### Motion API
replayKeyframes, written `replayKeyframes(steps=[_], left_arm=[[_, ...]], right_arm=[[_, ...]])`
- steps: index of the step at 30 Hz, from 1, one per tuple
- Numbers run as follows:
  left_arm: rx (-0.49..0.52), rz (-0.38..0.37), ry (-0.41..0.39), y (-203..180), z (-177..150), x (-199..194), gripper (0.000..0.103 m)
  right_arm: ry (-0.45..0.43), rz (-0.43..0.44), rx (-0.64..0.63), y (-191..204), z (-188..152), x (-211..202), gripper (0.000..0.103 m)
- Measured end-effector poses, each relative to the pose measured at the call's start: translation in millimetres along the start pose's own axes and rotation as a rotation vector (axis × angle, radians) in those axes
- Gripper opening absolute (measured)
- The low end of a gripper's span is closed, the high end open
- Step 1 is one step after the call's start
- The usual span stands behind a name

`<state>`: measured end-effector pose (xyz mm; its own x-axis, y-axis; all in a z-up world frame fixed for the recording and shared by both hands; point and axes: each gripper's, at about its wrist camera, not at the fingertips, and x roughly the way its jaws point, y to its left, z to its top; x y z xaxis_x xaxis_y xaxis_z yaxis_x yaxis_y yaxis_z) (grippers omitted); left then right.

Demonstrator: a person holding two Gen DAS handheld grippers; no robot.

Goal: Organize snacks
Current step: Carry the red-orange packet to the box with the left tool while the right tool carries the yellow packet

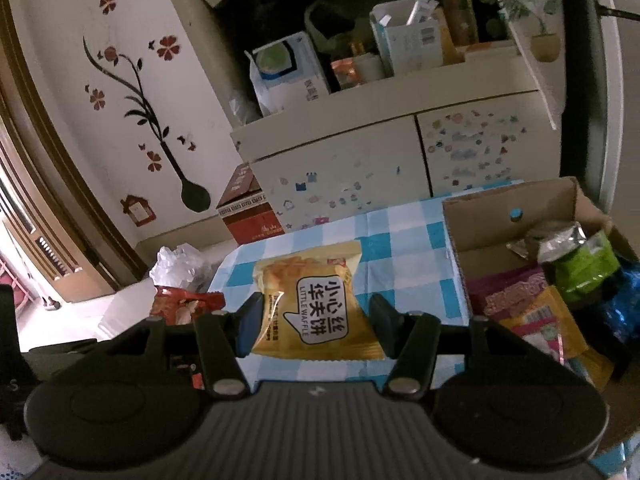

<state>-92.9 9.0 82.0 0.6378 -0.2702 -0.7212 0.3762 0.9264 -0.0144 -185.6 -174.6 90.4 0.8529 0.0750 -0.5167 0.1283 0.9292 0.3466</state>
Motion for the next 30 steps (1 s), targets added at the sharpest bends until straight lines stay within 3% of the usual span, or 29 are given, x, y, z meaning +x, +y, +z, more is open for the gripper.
replayKeyframes(steps=[17, 30], left_arm=[[0.07, -0.085, -0.077, -74, 11, -33, 0.076], [0.121, -0.182, -0.082, -137, 25, -29, 0.076]], right_arm=[[-0.075, -0.099, 0.122, -48, 8, -53, 0.058], [-0.207, -0.177, 0.295, -111, 24, -98, 0.058]])
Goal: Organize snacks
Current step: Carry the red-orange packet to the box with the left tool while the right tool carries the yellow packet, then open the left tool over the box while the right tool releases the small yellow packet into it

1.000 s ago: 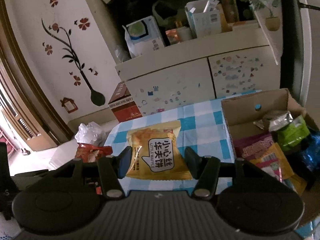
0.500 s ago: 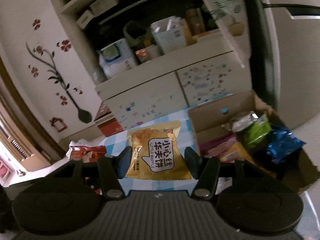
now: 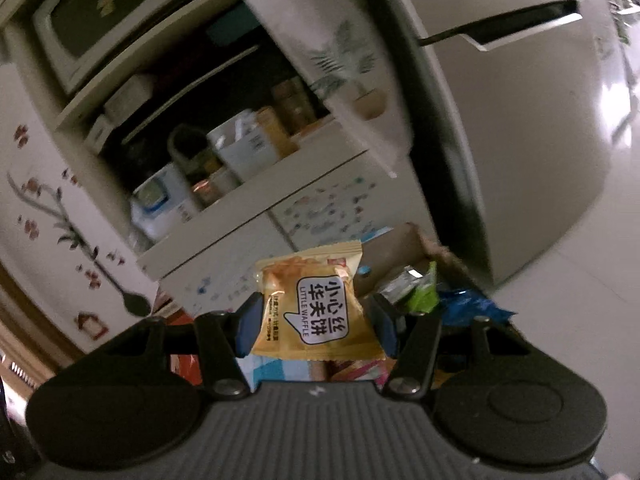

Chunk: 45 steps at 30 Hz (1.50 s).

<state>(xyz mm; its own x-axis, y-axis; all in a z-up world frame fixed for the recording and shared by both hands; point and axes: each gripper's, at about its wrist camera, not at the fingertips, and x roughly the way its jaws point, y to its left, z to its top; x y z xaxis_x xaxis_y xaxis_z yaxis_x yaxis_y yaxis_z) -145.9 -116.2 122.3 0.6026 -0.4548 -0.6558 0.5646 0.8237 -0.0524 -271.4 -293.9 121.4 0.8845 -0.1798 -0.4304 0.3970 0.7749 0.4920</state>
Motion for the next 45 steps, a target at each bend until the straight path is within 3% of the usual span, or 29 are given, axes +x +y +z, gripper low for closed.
replayKeyframes(steps=[6, 14, 24, 26, 30, 34, 39, 45], left_arm=[[0.016, -0.043, 0.009, -21, 5, 13, 0.076], [0.002, -0.097, 0.054, -46, 6, 39, 0.076], [0.038, -0.109, 0.082, -68, 6, 61, 0.076], [0.048, -0.102, 0.085, -73, 8, 63, 0.077], [0.076, -0.064, 0.066, -81, 10, 58, 0.103], [0.126, -0.025, 0.061, -86, 11, 51, 0.103], [0.115, -0.008, 0.091, -77, 9, 44, 0.103], [0.109, 0.034, 0.108, -67, 4, 33, 0.103]], right_arm=[[-0.022, -0.028, 0.074, -19, 8, -4, 0.058], [0.021, -0.056, 0.155, -31, 6, 10, 0.059], [0.037, -0.087, 0.246, -45, 4, 21, 0.061], [0.036, -0.114, 0.279, -50, 3, 24, 0.063], [0.029, -0.134, 0.337, -58, 3, 24, 0.078], [0.023, -0.13, 0.344, -61, 3, 22, 0.083], [0.031, -0.151, 0.319, -58, 3, 21, 0.091], [0.052, -0.229, 0.247, -52, -1, 19, 0.093]])
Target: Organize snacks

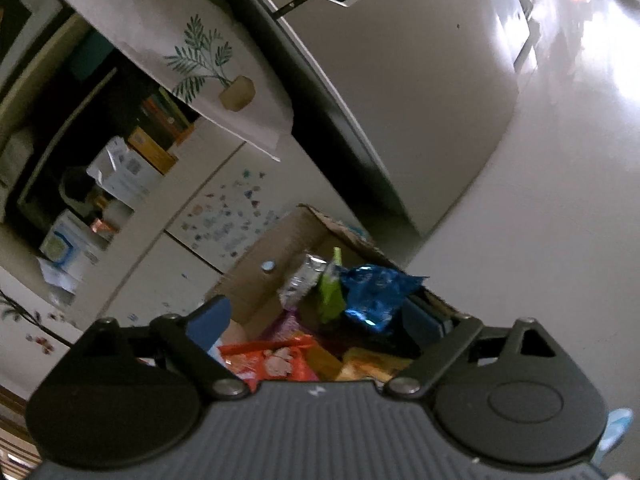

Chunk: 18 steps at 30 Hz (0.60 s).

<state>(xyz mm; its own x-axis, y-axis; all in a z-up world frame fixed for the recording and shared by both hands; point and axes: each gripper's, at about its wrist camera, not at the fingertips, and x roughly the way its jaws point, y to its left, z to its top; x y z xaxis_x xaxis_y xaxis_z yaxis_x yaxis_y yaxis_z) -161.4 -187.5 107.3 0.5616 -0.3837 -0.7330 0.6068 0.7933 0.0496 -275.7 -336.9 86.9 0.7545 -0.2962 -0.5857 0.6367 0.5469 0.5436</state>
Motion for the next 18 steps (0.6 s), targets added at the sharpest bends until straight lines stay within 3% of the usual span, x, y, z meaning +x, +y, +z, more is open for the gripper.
replayKeyframes(steps=[8, 18], left_arm=[[-0.019, 0.026, 0.013, 14, -7, -12, 0.103], [-0.039, 0.061, 0.026, 27, -14, -17, 0.103]], right_arm=[[-0.015, -0.128, -0.149, 10, -12, -6, 0.094], [-0.007, -0.213, -0.222, 7, -33, -14, 0.095]])
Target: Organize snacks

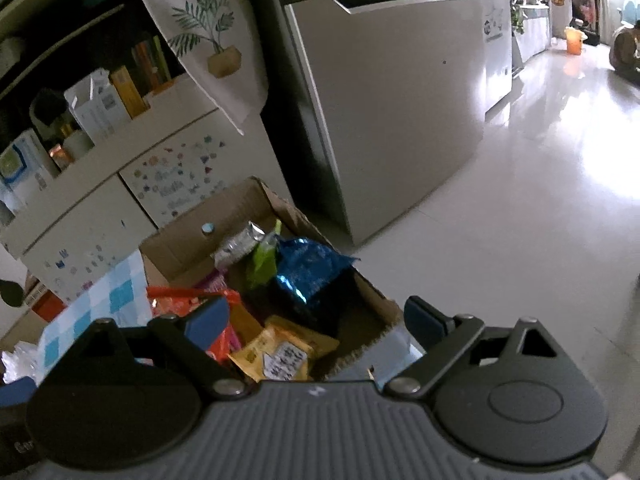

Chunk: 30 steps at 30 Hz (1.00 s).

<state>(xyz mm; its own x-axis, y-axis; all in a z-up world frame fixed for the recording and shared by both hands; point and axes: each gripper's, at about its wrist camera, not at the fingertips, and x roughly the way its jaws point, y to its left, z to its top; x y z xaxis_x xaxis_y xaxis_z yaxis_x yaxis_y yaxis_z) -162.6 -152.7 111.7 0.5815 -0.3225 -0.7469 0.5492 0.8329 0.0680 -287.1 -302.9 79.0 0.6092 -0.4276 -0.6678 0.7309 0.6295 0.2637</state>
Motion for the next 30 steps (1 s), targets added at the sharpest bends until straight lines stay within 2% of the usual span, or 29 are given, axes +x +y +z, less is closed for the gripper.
replayKeyframes(steps=[9, 30], left_arm=[[0.011, 0.052, 0.003, 6, -2, 0, 0.103], [0.07, 0.124, 0.01, -4, 6, 12, 0.103]], right_arm=[[-0.013, -0.043, -0.116, 16, -14, -3, 0.095], [0.009, -0.054, -0.21, 33, -20, 4, 0.095]])
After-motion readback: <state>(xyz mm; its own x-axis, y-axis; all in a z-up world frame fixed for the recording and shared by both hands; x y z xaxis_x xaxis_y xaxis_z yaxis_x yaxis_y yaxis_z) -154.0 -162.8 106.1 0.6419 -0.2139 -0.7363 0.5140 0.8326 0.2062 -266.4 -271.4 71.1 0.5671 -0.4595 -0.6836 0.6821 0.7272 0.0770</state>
